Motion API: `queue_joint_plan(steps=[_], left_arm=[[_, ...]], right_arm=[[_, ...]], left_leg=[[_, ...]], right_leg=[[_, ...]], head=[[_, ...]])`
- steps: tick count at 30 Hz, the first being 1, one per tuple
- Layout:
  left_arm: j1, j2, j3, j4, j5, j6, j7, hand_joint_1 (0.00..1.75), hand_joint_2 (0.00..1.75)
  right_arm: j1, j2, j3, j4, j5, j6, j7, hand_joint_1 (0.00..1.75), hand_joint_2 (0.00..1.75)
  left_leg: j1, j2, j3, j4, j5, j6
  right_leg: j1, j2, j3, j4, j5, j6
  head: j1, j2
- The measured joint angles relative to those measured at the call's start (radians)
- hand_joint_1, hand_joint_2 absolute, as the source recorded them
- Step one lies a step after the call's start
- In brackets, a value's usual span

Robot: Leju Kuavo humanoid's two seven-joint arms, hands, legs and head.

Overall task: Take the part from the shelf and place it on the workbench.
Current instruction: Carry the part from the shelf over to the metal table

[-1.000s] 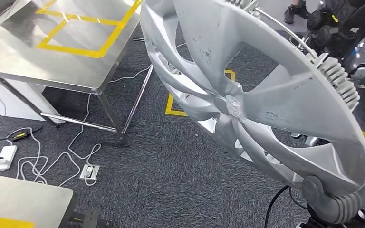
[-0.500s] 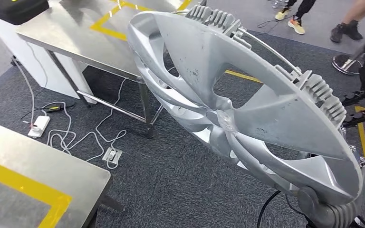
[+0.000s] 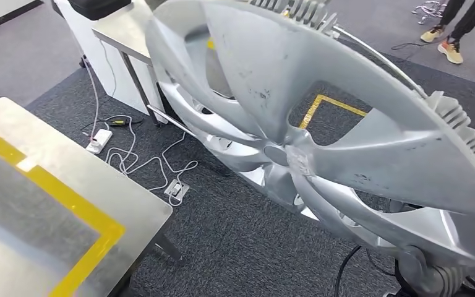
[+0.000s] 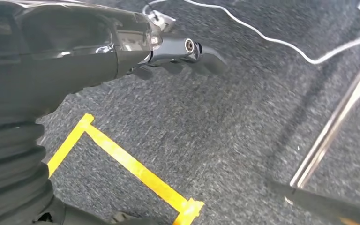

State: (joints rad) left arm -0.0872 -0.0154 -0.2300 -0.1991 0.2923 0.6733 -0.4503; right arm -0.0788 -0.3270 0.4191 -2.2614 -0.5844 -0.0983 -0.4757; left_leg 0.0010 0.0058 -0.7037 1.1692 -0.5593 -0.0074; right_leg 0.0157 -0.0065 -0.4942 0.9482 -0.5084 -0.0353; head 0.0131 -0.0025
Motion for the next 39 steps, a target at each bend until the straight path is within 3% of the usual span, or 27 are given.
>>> queue_joint_plan(steps=[2, 3, 5, 6, 8, 9, 11, 13, 15, 17, 18, 19, 20, 21, 23, 24, 26, 27, 28, 30, 31, 33, 34, 35, 37, 39], left_arm=[[0.000, 0.000, -0.001, 0.000, 0.000, 0.000, -0.001, 0.00, 1.75], [0.001, 0.000, -0.001, 0.000, 0.001, 0.000, -0.001, 0.00, 1.75], [0.002, 0.002, -0.001, 0.000, 0.001, 0.000, -0.001, 0.00, 1.75], [0.002, 0.001, -0.001, 0.000, 0.001, 0.000, -0.001, 0.00, 1.75], [0.001, 0.000, -0.001, 0.000, 0.001, -0.001, -0.001, 0.00, 1.75], [0.001, -0.001, -0.002, 0.000, 0.001, -0.001, -0.001, 0.00, 1.75], [0.001, 0.000, -0.002, 0.000, 0.001, 0.000, -0.001, 0.00, 1.75], [0.000, 0.002, -0.002, 0.000, 0.002, 0.000, -0.001, 0.00, 1.75], [-0.002, 0.003, -0.003, 0.000, 0.003, 0.001, -0.001, 0.00, 1.75], [-0.003, 0.004, -0.004, 0.000, 0.005, 0.001, -0.001, 0.00, 1.75], [-0.003, 0.004, -0.004, 0.000, 0.006, 0.001, -0.001, 0.00, 1.75], [-0.003, 0.004, -0.005, 0.000, 0.006, 0.001, -0.001, 0.00, 1.75], [-0.003, 0.005, -0.005, 0.000, 0.007, 0.001, -0.001, 0.00, 1.75], [-0.003, 0.005, -0.005, 0.000, 0.007, 0.001, -0.001, 0.00, 1.75], [-0.003, 0.004, -0.006, 0.000, 0.007, 0.001, -0.001, 0.00, 1.75], [-0.003, 0.002, -0.006, 0.000, 0.007, 0.001, -0.001, 0.00, 1.75], [0.000, 0.000, -0.007, 0.000, 0.007, 0.001, -0.001, 0.00, 1.75], [0.001, -0.001, -0.007, 0.000, 0.007, 0.001, -0.001, 0.00, 1.75], [0.002, 0.000, -0.007, 0.000, 0.007, 0.002, -0.001, 0.00, 1.75], [0.001, 0.000, -0.008, 0.000, 0.008, 0.003, -0.001, 0.00, 1.75], [-0.001, 0.000, -0.008, 0.000, 0.008, 0.003, -0.001, 0.00, 1.75], [-0.001, 0.001, -0.008, 0.000, 0.010, 0.003, -0.001, 0.00, 1.75], [0.000, 0.002, -0.008, 0.000, 0.011, 0.003, -0.001, 0.00, 1.75], [0.001, 0.004, -0.008, 0.000, 0.012, 0.003, -0.001, 0.00, 1.75], [0.001, 0.007, -0.009, 0.000, 0.012, 0.003, -0.001, 0.00, 1.75], [0.001, 0.009, -0.012, 0.000, 0.013, 0.004, -0.001, 0.00, 1.75]], right_arm=[[0.000, 0.002, -0.001, 0.007, -0.002, 0.000, 0.000, 1.75, 1.75], [0.000, 0.003, -0.001, 0.011, -0.002, 0.000, 0.000, 1.75, 1.75], [0.000, 0.004, -0.001, 0.018, -0.003, 0.000, 0.000, 1.75, 1.75], [-0.001, 0.005, -0.001, 0.020, -0.003, 0.001, 0.000, 1.75, 1.75], [-0.004, 0.006, -0.001, 0.021, -0.004, 0.004, 0.001, 1.75, 1.75], [-0.006, 0.007, -0.001, 0.022, -0.005, 0.006, 0.001, 1.75, 1.75], [-0.009, 0.008, -0.001, 0.024, -0.005, 0.012, 0.002, 1.75, 1.75], [-0.010, 0.010, 0.000, 0.026, -0.005, 0.016, 0.003, 1.75, 1.75], [-0.008, 0.011, -0.001, 0.027, -0.003, 0.018, 0.004, 1.75, 1.75], [-0.008, 0.011, -0.001, 0.028, -0.003, 0.018, 0.004, 1.75, 1.75], [-0.008, 0.011, -0.001, 0.028, -0.003, 0.018, 0.004, 1.75, 1.75], [-0.008, 0.012, -0.001, 0.029, -0.003, 0.019, 0.004, 1.75, 1.75], [-0.008, 0.012, -0.001, 0.029, -0.003, 0.019, 0.004, 1.75, 1.75], [-0.009, 0.012, -0.001, 0.028, -0.003, 0.019, 0.004, 1.75, 1.75], [-0.010, 0.011, -0.001, 0.027, -0.002, 0.019, 0.004, 1.75, 1.75], [-0.011, 0.011, -0.002, 0.027, -0.002, 0.019, 0.004, 1.75, 1.75], [-0.013, 0.011, -0.002, 0.026, -0.001, 0.019, 0.004, 1.75, 1.75], [-0.016, 0.011, -0.001, 0.026, 0.000, 0.020, 0.004, 1.75, 1.75], [-0.019, 0.012, -0.001, 0.026, 0.002, 0.020, 0.004, 1.75, 1.75], [-0.022, 0.012, 0.000, 0.025, 0.009, 0.021, 0.005, 1.75, 1.75], [-0.022, 0.013, 0.000, 0.025, 0.012, 0.021, 0.005, 1.75, 1.75], [-0.022, 0.014, 0.001, 0.028, 0.016, 0.021, 0.006, 1.75, 1.75], [-0.022, 0.015, 0.001, 0.030, 0.017, 0.020, 0.007, 1.75, 1.75], [-0.021, 0.016, 0.002, 0.031, 0.018, 0.020, 0.007, 1.75, 1.75], [-0.021, 0.017, 0.002, 0.032, 0.022, 0.019, 0.007, 1.75, 1.75], [-0.022, 0.018, 0.003, 0.032, 0.027, 0.018, 0.007, 1.75, 1.75]], left_leg=[[0.010, -0.001, -0.041, 0.096, -0.038, -0.015], [0.015, -0.001, -0.042, 0.106, -0.033, -0.023], [0.024, 0.019, 0.011, 0.024, 0.019, -0.039], [0.023, 0.054, 0.046, -0.032, 0.038, -0.045], [0.019, 0.107, 0.082, -0.097, 0.048, -0.035], [0.014, 0.118, 0.081, -0.100, 0.042, -0.024], [0.013, 0.093, 0.075, -0.100, 0.044, -0.004], [0.012, 0.065, 0.074, -0.101, 0.048, 0.006], [0.010, 0.035, 0.074, -0.102, 0.051, 0.013], [0.003, 0.002, 0.074, -0.102, 0.054, 0.018], [-0.001, -0.015, 0.074, -0.102, 0.055, 0.020], [-0.005, -0.032, 0.075, -0.102, 0.056, 0.022], [-0.008, -0.049, 0.075, -0.102, 0.058, 0.024], [-0.009, -0.065, 0.075, -0.103, 0.061, 0.027], [-0.006, -0.093, 0.071, -0.105, 0.068, 0.026], [-0.002, -0.106, 0.068, -0.106, 0.073, 0.023], [0.006, -0.131, 0.063, -0.116, 0.085, 0.011], [0.004, -0.119, 0.061, -0.118, 0.086, 0.009], [0.000, -0.088, 0.055, -0.114, 0.077, 0.007], [-0.001, -0.015, 0.023, -0.050, 0.026, -0.001], [0.004, 0.001, 0.000, 0.001, -0.005, -0.010], [0.018, -0.002, -0.031, 0.081, -0.035, -0.030], [0.023, -0.001, -0.026, 0.080, -0.025, -0.041], [0.029, 0.008, -0.003, 0.046, 0.000, -0.053], [0.034, 0.061, 0.061, -0.058, 0.042, -0.071], [0.030, 0.103, 0.088, -0.106, 0.047, -0.058]], right_leg=[[-0.005, -0.031, -0.002, 0.005, -0.002, 0.003], [-0.008, -0.047, -0.004, 0.009, -0.005, 0.008], [-0.017, -0.074, -0.005, 0.024, -0.016, 0.022], [-0.019, -0.085, -0.007, 0.034, -0.024, 0.032], [-0.017, -0.101, -0.009, 0.055, -0.040, 0.047], [-0.014, -0.108, -0.009, 0.061, -0.044, 0.052], [-0.017, -0.118, -0.007, 0.064, -0.049, 0.055], [-0.025, -0.079, -0.013, 0.090, -0.077, 0.061], [-0.029, -0.021, -0.051, 0.191, -0.141, 0.063], [-0.025, -0.003, -0.112, 0.328, -0.198, 0.058], [-0.022, -0.001, -0.133, 0.367, -0.203, 0.053], [-0.018, 0.002, -0.136, 0.362, -0.185, 0.044], [-0.012, 0.009, -0.122, 0.318, -0.149, 0.034], [-0.005, 0.026, -0.095, 0.244, -0.104, 0.022], [0.005, 0.070, -0.044, 0.120, -0.047, 0.002], [0.009, 0.083, -0.033, 0.090, -0.037, -0.004], [0.014, 0.074, -0.026, 0.068, -0.028, -0.012], [0.012, 0.060, -0.018, 0.048, -0.018, -0.013], [0.010, 0.046, -0.011, 0.025, -0.008, -0.014], [0.003, 0.016, -0.002, -0.008, 0.010, -0.009], [0.000, 0.002, -0.002, -0.011, 0.011, -0.008], [-0.009, -0.031, -0.005, -0.005, 0.008, 0.001], [-0.015, -0.046, -0.006, 0.000, 0.004, 0.007], [-0.021, -0.061, -0.008, 0.008, -0.002, 0.016], [-0.030, -0.085, -0.012, 0.034, -0.019, 0.038], [-0.030, -0.101, -0.014, 0.058, -0.036, 0.056]], head=[[-0.002, 0.000], [-0.002, 0.000], [-0.003, 0.000], [-0.005, 0.000], [-0.007, 0.000], [-0.006, 0.000], [0.002, 0.000], [0.004, 0.000], [0.008, 0.000], [0.012, 0.000], [0.013, 0.000], [0.013, 0.000], [0.013, 0.000], [0.013, 0.000], [0.011, 0.000], [0.011, 0.000], [0.013, 0.000], [0.014, 0.000], [0.014, 0.000], [0.010, 0.000], [0.007, 0.000], [0.005, 0.000], [0.004, 0.000], [0.002, 0.000], [-0.001, 0.000], [-0.002, 0.000]])
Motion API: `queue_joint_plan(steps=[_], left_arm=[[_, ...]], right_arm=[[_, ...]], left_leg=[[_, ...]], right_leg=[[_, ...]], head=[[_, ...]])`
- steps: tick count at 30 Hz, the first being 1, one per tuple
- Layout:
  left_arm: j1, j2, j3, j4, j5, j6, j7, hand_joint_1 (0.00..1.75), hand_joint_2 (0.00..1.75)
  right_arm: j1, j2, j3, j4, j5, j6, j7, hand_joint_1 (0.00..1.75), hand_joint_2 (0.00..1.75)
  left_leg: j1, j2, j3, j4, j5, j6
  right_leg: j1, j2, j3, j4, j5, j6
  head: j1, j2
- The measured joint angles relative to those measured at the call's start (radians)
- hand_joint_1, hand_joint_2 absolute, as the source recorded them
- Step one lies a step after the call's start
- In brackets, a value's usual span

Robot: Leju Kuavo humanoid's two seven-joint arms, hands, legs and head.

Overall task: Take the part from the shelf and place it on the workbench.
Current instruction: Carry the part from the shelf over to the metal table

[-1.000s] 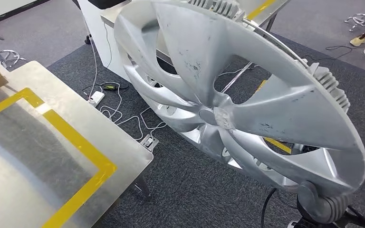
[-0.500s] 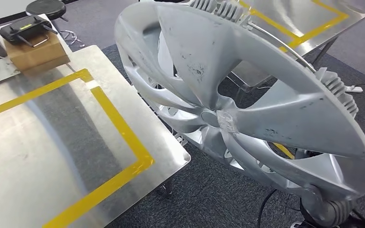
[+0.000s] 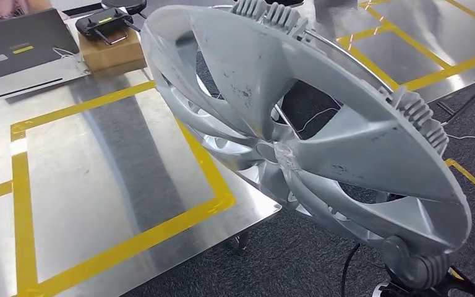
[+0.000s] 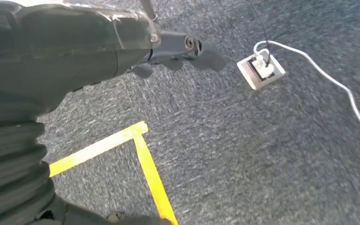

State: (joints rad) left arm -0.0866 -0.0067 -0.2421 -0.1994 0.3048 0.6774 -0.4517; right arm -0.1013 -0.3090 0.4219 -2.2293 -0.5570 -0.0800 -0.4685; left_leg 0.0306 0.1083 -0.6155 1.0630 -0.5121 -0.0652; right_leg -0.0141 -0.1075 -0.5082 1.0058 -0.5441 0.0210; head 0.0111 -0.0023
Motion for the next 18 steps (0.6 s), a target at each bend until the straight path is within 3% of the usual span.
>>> queue_joint_plan(steps=[1, 3, 4, 5, 7, 9, 10, 11, 12, 14, 16, 18], left_arm=[[0.001, 0.000, -0.002, 0.000, 0.000, 0.000, 0.000, 0.00, 1.75], [0.001, 0.003, -0.005, 0.000, -0.001, 0.001, 0.003, 0.00, 1.75], [0.000, 0.003, -0.006, 0.000, -0.001, 0.001, 0.004, 0.00, 1.75], [-0.001, 0.004, -0.007, 0.000, -0.001, 0.001, 0.005, 0.00, 1.75], [-0.004, 0.005, -0.011, 0.000, -0.003, 0.002, 0.007, 0.00, 1.75], [-0.005, 0.005, -0.013, 0.000, -0.004, 0.002, 0.011, 0.00, 1.75], [-0.004, 0.005, -0.013, 0.000, -0.005, 0.002, 0.012, 0.00, 1.75], [-0.004, 0.005, -0.014, 0.000, -0.006, 0.002, 0.014, 0.00, 1.75], [-0.004, 0.006, -0.014, 0.000, -0.006, 0.002, 0.014, 0.00, 1.75], [-0.004, 0.005, -0.015, 0.000, -0.006, 0.002, 0.012, 0.00, 1.75], [-0.004, 0.002, -0.018, 0.000, -0.006, 0.000, 0.008, 0.00, 1.75], [0.000, 0.000, -0.020, 0.000, -0.006, -0.001, 0.003, 0.00, 1.75]], right_arm=[[-0.001, 0.000, 0.000, 0.000, 0.002, 0.000, 0.000, 1.75, 1.75], [-0.001, 0.001, 0.001, 0.000, 0.002, 0.000, 0.000, 1.75, 1.75], [-0.001, 0.002, 0.001, 0.000, 0.002, 0.000, 0.000, 1.75, 1.75], [-0.001, 0.002, 0.001, 0.000, 0.002, 0.000, 0.000, 1.75, 1.75], [0.001, 0.003, 0.001, 0.000, 0.002, 0.000, 0.000, 1.75, 1.75], [0.004, 0.003, 0.001, 0.000, 0.002, 0.000, 0.000, 1.75, 1.75], [0.006, 0.003, 0.001, 0.001, 0.002, 0.000, 0.000, 1.75, 1.75], [0.008, 0.003, 0.001, 0.002, 0.002, 0.000, 0.000, 1.75, 1.75], [0.009, 0.003, 0.001, 0.002, 0.002, 0.000, 0.000, 1.75, 1.75], [0.011, 0.003, 0.001, 0.002, 0.002, 0.000, -0.001, 1.75, 1.75], [0.013, 0.003, 0.001, 0.002, 0.003, 0.000, -0.003, 1.75, 1.75], [0.011, 0.004, 0.001, 0.002, 0.003, 0.000, -0.004, 1.75, 1.75]], left_leg=[[-0.004, 0.002, -0.003, 0.003, -0.004, 0.015], [-0.005, -0.022, -0.008, 0.003, -0.002, 0.039], [-0.005, -0.036, -0.010, 0.003, 0.000, 0.047], [-0.005, -0.050, -0.011, 0.002, 0.003, 0.053], [-0.008, -0.079, -0.013, 0.001, 0.007, 0.063], [-0.014, -0.111, -0.014, 0.001, 0.010, 0.068], [-0.018, -0.129, -0.014, 0.001, 0.012, 0.071], [-0.021, -0.147, -0.014, 0.001, 0.013, 0.073], [-0.024, -0.165, -0.014, 0.001, 0.016, 0.075], [-0.024, -0.198, -0.017, 0.001, 0.022, 0.075], [-0.015, -0.227, -0.025, -0.001, 0.031, 0.065], [-0.009, -0.252, -0.033, -0.007, 0.042, 0.051]], right_leg=[[0.001, -0.007, 0.001, 0.005, -0.004, 0.005], [-0.002, -0.020, 0.005, 0.007, -0.007, 0.010], [-0.005, -0.011, 0.003, 0.014, -0.018, 0.013], [-0.007, 0.010, -0.005, 0.039, -0.039, 0.015], [-0.009, 0.068, -0.046, 0.148, -0.108, 0.014], [-0.005, 0.096, -0.099, 0.271, -0.154, 0.006], [-0.001, 0.100, -0.111, 0.292, -0.149, -0.002], [0.004, 0.106, -0.107, 0.274, -0.123, -0.013], [0.011, 0.117, -0.089, 0.223, -0.084, -0.025], [0.021, 0.170, -0.044, 0.099, -0.020, -0.053], [0.029, 0.206, -0.023, 0.042, 0.002, -0.065], [0.030, 0.185, -0.014, 0.016, 0.010, -0.066]], head=[[0.001, 0.000], [0.007, 0.000], [0.007, 0.000], [0.009, 0.000], [0.013, 0.000], [0.015, 0.000], [0.015, 0.000], [0.015, 0.000], [0.016, 0.000], [0.014, 0.000], [0.014, 0.000], [0.017, 0.000]])
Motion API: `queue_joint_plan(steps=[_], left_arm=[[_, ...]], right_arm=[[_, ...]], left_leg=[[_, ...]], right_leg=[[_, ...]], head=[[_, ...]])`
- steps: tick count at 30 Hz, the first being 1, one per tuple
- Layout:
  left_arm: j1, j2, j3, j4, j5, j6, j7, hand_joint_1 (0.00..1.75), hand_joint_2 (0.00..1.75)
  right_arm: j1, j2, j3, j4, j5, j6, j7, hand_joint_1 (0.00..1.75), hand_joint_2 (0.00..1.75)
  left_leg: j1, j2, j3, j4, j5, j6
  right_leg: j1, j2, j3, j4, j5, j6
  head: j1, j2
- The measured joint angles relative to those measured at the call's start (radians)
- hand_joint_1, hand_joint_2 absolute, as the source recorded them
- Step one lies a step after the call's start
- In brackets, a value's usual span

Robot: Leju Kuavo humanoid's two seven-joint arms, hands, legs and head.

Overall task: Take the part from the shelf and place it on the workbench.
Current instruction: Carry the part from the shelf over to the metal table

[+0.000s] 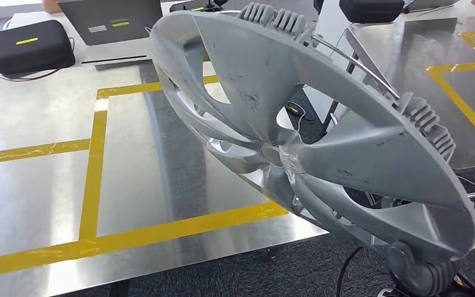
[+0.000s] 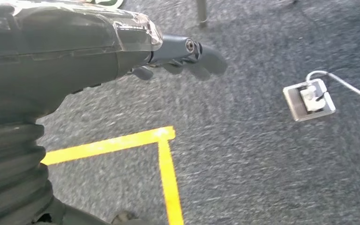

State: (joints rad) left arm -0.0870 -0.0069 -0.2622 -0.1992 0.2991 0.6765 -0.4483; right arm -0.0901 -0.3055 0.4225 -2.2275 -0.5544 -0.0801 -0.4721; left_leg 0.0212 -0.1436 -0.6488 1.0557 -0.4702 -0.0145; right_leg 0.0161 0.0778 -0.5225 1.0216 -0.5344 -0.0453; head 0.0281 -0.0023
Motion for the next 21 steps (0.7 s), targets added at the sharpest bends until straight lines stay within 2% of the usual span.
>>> queue_joint_plan(steps=[1, 2, 4, 5, 6, 7, 8, 9, 10, 11, 12, 13, 15, 16, 18, 20, 21], left_arm=[[0.002, -0.001, -0.001, 0.000, 0.000, 0.000, -0.002, 0.00, 1.75], [0.003, -0.002, -0.001, 0.000, 0.000, 0.000, -0.003, 0.00, 1.75], [0.003, -0.004, -0.002, 0.000, -0.001, 0.000, -0.003, 0.00, 1.75], [0.001, -0.003, -0.003, 0.000, -0.002, 0.000, -0.002, 0.00, 1.75], [0.001, -0.003, -0.004, 0.000, -0.002, 0.000, 0.000, 0.00, 1.75], [0.001, -0.003, -0.006, 0.000, -0.002, 0.000, 0.002, 0.00, 1.75], [0.001, -0.003, -0.009, 0.000, -0.002, 0.000, 0.003, 0.00, 1.75], [0.002, -0.003, -0.011, 0.000, -0.002, 0.000, 0.004, 0.00, 1.75], [0.002, -0.003, -0.012, 0.000, -0.002, 0.000, 0.005, 0.00, 1.75], [0.001, -0.003, -0.014, 0.000, -0.002, 0.000, 0.005, 0.00, 1.75], [0.001, -0.003, -0.015, 0.000, -0.002, 0.000, 0.005, 0.00, 1.75], [0.001, -0.003, -0.016, 0.000, -0.002, 0.001, 0.006, 0.00, 1.75], [0.002, -0.002, -0.017, 0.000, -0.002, 0.002, 0.009, 0.00, 1.75], [0.002, -0.002, -0.017, 0.000, -0.001, 0.003, 0.011, 0.00, 1.75], [-0.001, -0.001, -0.018, 0.000, 0.001, 0.004, 0.013, 0.00, 1.75], [-0.003, 0.000, -0.018, 0.000, 0.003, 0.004, 0.013, 0.00, 1.75], [-0.004, 0.000, -0.018, 0.000, 0.003, 0.004, 0.014, 0.00, 1.75]], right_arm=[[-0.002, 0.000, 0.000, 0.001, 0.000, 0.000, 0.000, 1.75, 1.75], [-0.004, 0.002, 0.001, 0.001, 0.000, 0.000, 0.000, 1.75, 1.75], [-0.005, 0.004, 0.001, 0.004, -0.001, 0.000, 0.000, 1.75, 1.75], [-0.004, 0.005, 0.001, 0.006, -0.001, 0.000, 0.000, 1.75, 1.75], [-0.004, 0.006, 0.001, 0.009, -0.002, 0.000, 0.000, 1.75, 1.75], [-0.003, 0.006, 0.002, 0.013, -0.002, 0.000, 0.001, 1.75, 1.75], [-0.003, 0.007, 0.002, 0.016, -0.002, 0.000, 0.001, 1.75, 1.75], [-0.003, 0.007, 0.002, 0.018, -0.002, 0.000, 0.001, 1.75, 1.75], [-0.004, 0.007, 0.002, 0.019, -0.002, 0.000, 0.001, 1.75, 1.75], [-0.004, 0.007, 0.002, 0.020, -0.002, 0.000, 0.001, 1.75, 1.75], [-0.005, 0.007, 0.002, 0.020, -0.002, 0.000, 0.001, 1.75, 1.75], [-0.007, 0.007, 0.002, 0.020, -0.002, 0.001, 0.001, 1.75, 1.75], [-0.010, 0.008, 0.002, 0.020, -0.002, 0.001, 0.002, 1.75, 1.75], [-0.012, 0.008, 0.002, 0.021, -0.002, 0.002, 0.002, 1.75, 1.75], [-0.012, 0.009, 0.002, 0.021, -0.002, 0.002, 0.002, 1.75, 1.75], [-0.011, 0.009, 0.003, 0.022, -0.003, 0.002, 0.002, 1.75, 1.75], [-0.010, 0.009, 0.003, 0.024, -0.005, 0.003, 0.002, 1.75, 1.75]], left_leg=[[-0.004, 0.019, -0.005, 0.000, -0.001, -0.005], [-0.008, 0.054, -0.015, 0.011, -0.014, -0.009], [-0.011, 0.135, -0.052, 0.087, -0.071, -0.017], [-0.007, 0.149, -0.075, 0.141, -0.102, -0.023], [-0.003, 0.150, -0.092, 0.187, -0.120, -0.030], [0.002, 0.149, -0.096, 0.209, -0.123, -0.037], [0.005, 0.152, -0.082, 0.196, -0.108, -0.044], [0.008, 0.162, -0.050, 0.150, -0.081, -0.050], [0.009, 0.185, -0.012, 0.089, -0.059, -0.056], [0.008, 0.212, 0.020, 0.037, -0.043, -0.055], [0.005, 0.232, 0.039, 0.004, -0.037, -0.047], [0.001, 0.244, 0.042, -0.007, -0.040, -0.035], [-0.003, 0.229, 0.036, -0.004, -0.037, -0.011], [-0.003, 0.218, 0.034, -0.005, -0.034, -0.003], [0.000, 0.192, 0.030, -0.008, -0.027, 0.010], [-0.002, 0.165, 0.025, -0.008, -0.022, 0.019], [-0.005, 0.150, 0.022, -0.008, -0.019, 0.022]], right_leg=[[-0.003, -0.016, 0.007, -0.019, 0.006, 0.002], [-0.006, -0.031, 0.015, -0.041, 0.014, 0.004], [-0.009, -0.062, 0.019, -0.064, 0.026, 0.010], [-0.010, -0.078, 0.017, -0.065, 0.028, 0.010], [-0.012, -0.094, 0.015, -0.063, 0.028, 0.013], [-0.015, -0.110, 0.013, -0.059, 0.026, 0.015], [-0.018, -0.126, 0.010, -0.055, 0.024, 0.020], [-0.021, -0.140, 0.008, -0.047, 0.020, 0.026], [-0.024, -0.153, 0.006, -0.038, 0.014, 0.034], [-0.024, -0.163, 0.004, -0.027, 0.007, 0.043], [-0.023, -0.171, 0.002, -0.018, 0.002, 0.051], [-0.021, -0.179, 0.002, -0.013, -0.001, 0.058], [-0.022, -0.192, 0.003, -0.012, -0.002, 0.066], [-0.024, -0.189, 0.003, -0.009, -0.008, 0.070], [-0.030, -0.148, -0.014, 0.039, -0.051, 0.076], [-0.032, -0.099, -0.061, 0.161, -0.123, 0.078], [-0.032, -0.090, -0.086, 0.222, -0.148, 0.077]], head=[[0.001, 0.000], [-0.002, 0.000], [-0.008, 0.000], [-0.012, 0.000], [-0.013, 0.000], [-0.015, 0.000], [-0.016, 0.000], [-0.016, 0.000], [-0.017, 0.000], [-0.018, 0.000], [-0.019, 0.000], [-0.018, 0.000], [-0.015, 0.000], [-0.013, 0.000], [-0.010, 0.000], [-0.004, 0.000], [-0.002, 0.000]])
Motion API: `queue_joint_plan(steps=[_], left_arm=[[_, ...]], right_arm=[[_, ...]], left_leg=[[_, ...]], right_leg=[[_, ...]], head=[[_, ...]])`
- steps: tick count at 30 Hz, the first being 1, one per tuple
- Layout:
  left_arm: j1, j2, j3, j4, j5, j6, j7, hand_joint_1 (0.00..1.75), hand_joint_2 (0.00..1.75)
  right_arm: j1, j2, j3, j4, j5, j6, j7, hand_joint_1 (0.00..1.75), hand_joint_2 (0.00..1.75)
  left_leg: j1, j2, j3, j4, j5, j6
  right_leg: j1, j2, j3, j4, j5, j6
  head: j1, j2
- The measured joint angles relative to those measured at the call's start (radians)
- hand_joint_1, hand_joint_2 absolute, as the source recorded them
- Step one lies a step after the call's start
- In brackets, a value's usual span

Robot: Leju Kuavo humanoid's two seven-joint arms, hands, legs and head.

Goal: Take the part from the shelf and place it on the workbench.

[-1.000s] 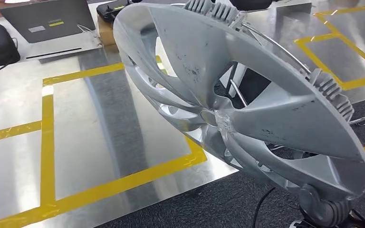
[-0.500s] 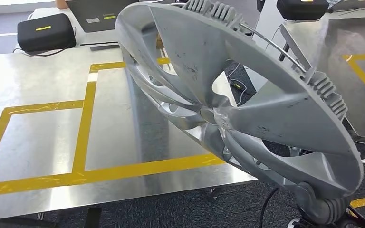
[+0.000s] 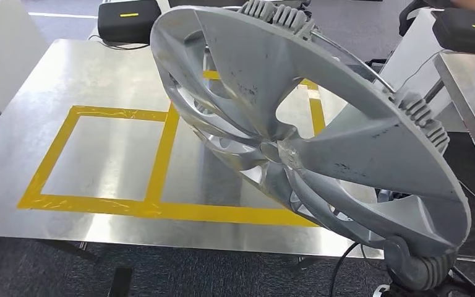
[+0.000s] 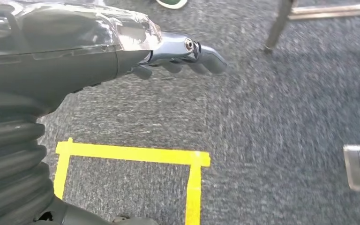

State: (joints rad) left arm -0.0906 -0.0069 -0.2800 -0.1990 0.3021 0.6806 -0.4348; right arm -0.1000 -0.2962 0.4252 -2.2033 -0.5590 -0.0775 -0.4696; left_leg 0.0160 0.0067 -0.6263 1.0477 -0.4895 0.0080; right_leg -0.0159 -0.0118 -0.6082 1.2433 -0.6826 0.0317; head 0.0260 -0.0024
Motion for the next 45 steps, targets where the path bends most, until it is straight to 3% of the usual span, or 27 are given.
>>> queue_joint_plan(steps=[1, 2, 3, 5, 7, 8, 10, 12, 14, 16, 17, 18, 20, 22, 24, 26, 30, 34, 39, 45], left_arm=[[0.000, 0.000, 0.000, 0.000, 0.000, 0.000, 0.000, 0.00, 1.75], [0.001, 0.001, 0.000, 0.000, 0.000, 0.000, 0.000, 0.00, 1.75], [0.001, 0.001, 0.000, 0.000, 0.000, 0.000, 0.001, 0.00, 1.75], [0.001, 0.000, 0.000, 0.000, 0.000, -0.001, 0.000, 0.00, 1.75], [0.000, -0.002, 0.000, 0.000, 0.000, -0.002, 0.000, 0.00, 1.75], [0.000, -0.003, -0.001, 0.000, 0.000, -0.002, -0.001, 0.00, 1.75], [0.003, -0.003, -0.002, 0.000, 0.000, -0.002, -0.004, 0.00, 1.75], [0.005, -0.003, -0.005, 0.000, 0.000, -0.002, -0.006, 0.00, 1.75], [0.003, -0.003, -0.008, -0.001, 0.002, -0.001, -0.008, 0.00, 1.75], [0.002, -0.003, -0.008, -0.002, 0.008, 0.000, -0.008, 0.00, 1.75], [0.003, -0.003, -0.009, -0.002, 0.013, 0.000, -0.009, 0.00, 1.75], [0.003, -0.003, -0.009, -0.002, 0.017, 0.002, -0.009, 0.00, 1.75], [0.003, -0.004, -0.012, -0.002, 0.022, 0.003, -0.008, 0.00, 1.75], [0.002, -0.004, -0.018, -0.002, 0.024, 0.005, -0.006, 0.00, 1.75], [0.004, -0.004, -0.022, -0.002, 0.024, 0.007, -0.001, 0.00, 1.75], [0.005, -0.004, -0.026, -0.002, 0.023, 0.009, 0.003, 0.00, 1.75], [0.004, -0.007, -0.033, -0.002, 0.023, 0.009, 0.007, 0.00, 1.75], [0.004, -0.007, -0.042, -0.002, 0.012, 0.007, 0.018, 0.00, 1.75], [-0.019, -0.018, -0.088, -0.008, -0.059, -0.031, 0.081, 0.00, 1.75], [-0.066, -0.049, -0.166, -0.027, -0.103, -0.073, 0.127, 0.00, 1.75]], right_arm=[[0.001, 0.000, 0.000, 0.002, -0.001, 0.000, 0.000, 1.75, 1.75], [0.002, 0.000, 0.000, 0.005, -0.002, 0.000, 0.000, 1.75, 1.75], [0.002, 0.000, 0.000, 0.007, -0.003, 0.000, 0.000, 1.75, 1.75], [0.001, 0.000, 0.000, 0.010, -0.003, 0.000, 0.000, 1.75, 1.75], [0.000, 0.000, 0.000, 0.010, -0.004, 0.001, 0.001, 1.75, 1.75], [-0.001, 0.000, 0.000, 0.010, -0.005, 0.001, 0.003, 1.75, 1.75], [-0.004, 0.001, 0.001, 0.012, -0.003, -0.001, 0.011, 1.75, 1.75], [-0.005, 0.002, 0.002, 0.016, -0.003, -0.003, 0.017, 1.75, 1.75], [-0.003, 0.004, 0.003, 0.022, 0.000, -0.018, 0.024, 1.75, 1.75], [-0.004, 0.006, 0.005, 0.028, 0.035, -0.071, 0.054, 1.75, 1.75], [-0.006, 0.006, 0.007, 0.032, 0.079, -0.115, 0.081, 1.75, 1.75], [-0.009, 0.006, 0.012, 0.036, 0.148, -0.169, 0.117, 1.75, 1.75], [-0.023, 0.006, 0.031, 0.048, 0.343, -0.277, 0.208, 1.75, 1.75], [-0.046, 0.006, 0.060, 0.067, 0.529, -0.352, 0.305, 1.75, 1.75], [-0.071, 0.006, 0.089, 0.091, 0.670, -0.386, 0.393, 1.75, 1.75], [-0.100, 0.009, 0.124, 0.119, 0.784, -0.398, 0.462, 1.75, 1.75], [-0.129, 0.016, 0.194, 0.171, 0.861, -0.400, 0.509, 1.75, 1.75], [-0.164, 0.025, 0.247, 0.212, 0.989, -0.388, 0.568, 1.75, 1.75], [-0.334, 0.102, 0.368, 0.455, 1.404, -0.317, 0.715, 1.75, 1.75], [-0.572, 0.251, 0.499, 0.965, 1.475, -0.209, 0.672, 1.75, 1.75]], left_leg=[[-0.003, -0.016, -0.002, 0.000, 0.002, 0.003], [-0.007, -0.032, -0.003, 0.000, 0.004, 0.005], [-0.010, -0.049, -0.002, 0.000, 0.006, 0.007], [-0.013, -0.080, -0.004, 0.000, 0.012, 0.005], [-0.009, -0.106, -0.011, -0.001, 0.021, -0.003], [-0.005, -0.119, -0.015, -0.002, 0.027, -0.011], [-0.001, -0.133, -0.024, -0.008, 0.037, -0.025], [-0.008, -0.074, -0.042, 0.015, 0.012, -0.035], [-0.007, -0.007, -0.084, 0.110, -0.054, -0.046], [0.002, -0.002, -0.118, 0.207, -0.098, -0.057], [0.006, -0.003, -0.113, 0.215, -0.094, -0.063], [0.010, -0.002, -0.089, 0.187, -0.075, -0.069], [0.015, 0.002, -0.010, 0.070, -0.030, -0.077], [0.016, 0.006, 0.034, -0.004, -0.017, -0.063], [0.014, 0.009, 0.033, -0.011, -0.021, -0.044], [0.012, 0.015, 0.034, -0.010, -0.022, -0.038], [0.007, 0.017, 0.034, -0.010, -0.023, -0.030], [0.002, 0.019, 0.033, -0.010, -0.026, -0.022], [0.000, 0.029, 0.032, -0.009, -0.028, -0.018], [0.003, 0.028, 0.035, -0.010, -0.025, -0.018]], right_leg=[[0.001, 0.004, -0.015, 0.037, -0.008, -0.003], [0.002, 0.007, -0.015, 0.039, 0.004, -0.008], [0.003, 0.012, 0.001, 0.002, 0.035, -0.017], [0.009, 0.057, 0.055, -0.125, 0.105, -0.043], [0.013, 0.101, 0.086, -0.204, 0.137, -0.062], [0.015, 0.105, 0.089, -0.212, 0.137, -0.065], [0.015, 0.077, 0.096, -0.236, 0.146, -0.062], [0.010, 0.049, 0.105, -0.272, 0.163, -0.058], [0.008, 0.025, 0.105, -0.286, 0.174, -0.055], [0.007, 0.003, 0.100, -0.284, 0.176, -0.054], [0.006, -0.006, 0.098, -0.281, 0.175, -0.052], [0.003, -0.012, 0.096, -0.276, 0.174, -0.048], [0.000, -0.020, 0.088, -0.260, 0.168, -0.035], [0.001, -0.021, 0.078, -0.241, 0.157, -0.022], [0.004, -0.017, 0.072, -0.232, 0.153, -0.034], [0.004, -0.013, 0.071, -0.233, 0.156, -0.055], [0.003, -0.010, 0.073, -0.240, 0.164, -0.060], [-0.001, -0.010, 0.073, -0.242, 0.165, -0.049], [-0.005, -0.006, 0.073, -0.247, 0.165, -0.005], [-0.002, -0.006, 0.073, -0.246, 0.166, 0.000]], head=[[0.001, 0.000], [0.002, 0.000], [0.002, 0.000], [0.002, 0.000], [0.000, 0.000], [0.000, 0.000], [0.004, 0.000], [-0.002, 0.000], [-0.010, 0.000], [-0.013, 0.000], [-0.014, 0.000], [-0.014, 0.000], [-0.016, 0.000], [-0.017, 0.000], [-0.015, 0.000], [-0.012, 0.000], [-0.010, 0.000], [-0.009, 0.000], [-0.010, 0.000], [-0.011, 0.000]])
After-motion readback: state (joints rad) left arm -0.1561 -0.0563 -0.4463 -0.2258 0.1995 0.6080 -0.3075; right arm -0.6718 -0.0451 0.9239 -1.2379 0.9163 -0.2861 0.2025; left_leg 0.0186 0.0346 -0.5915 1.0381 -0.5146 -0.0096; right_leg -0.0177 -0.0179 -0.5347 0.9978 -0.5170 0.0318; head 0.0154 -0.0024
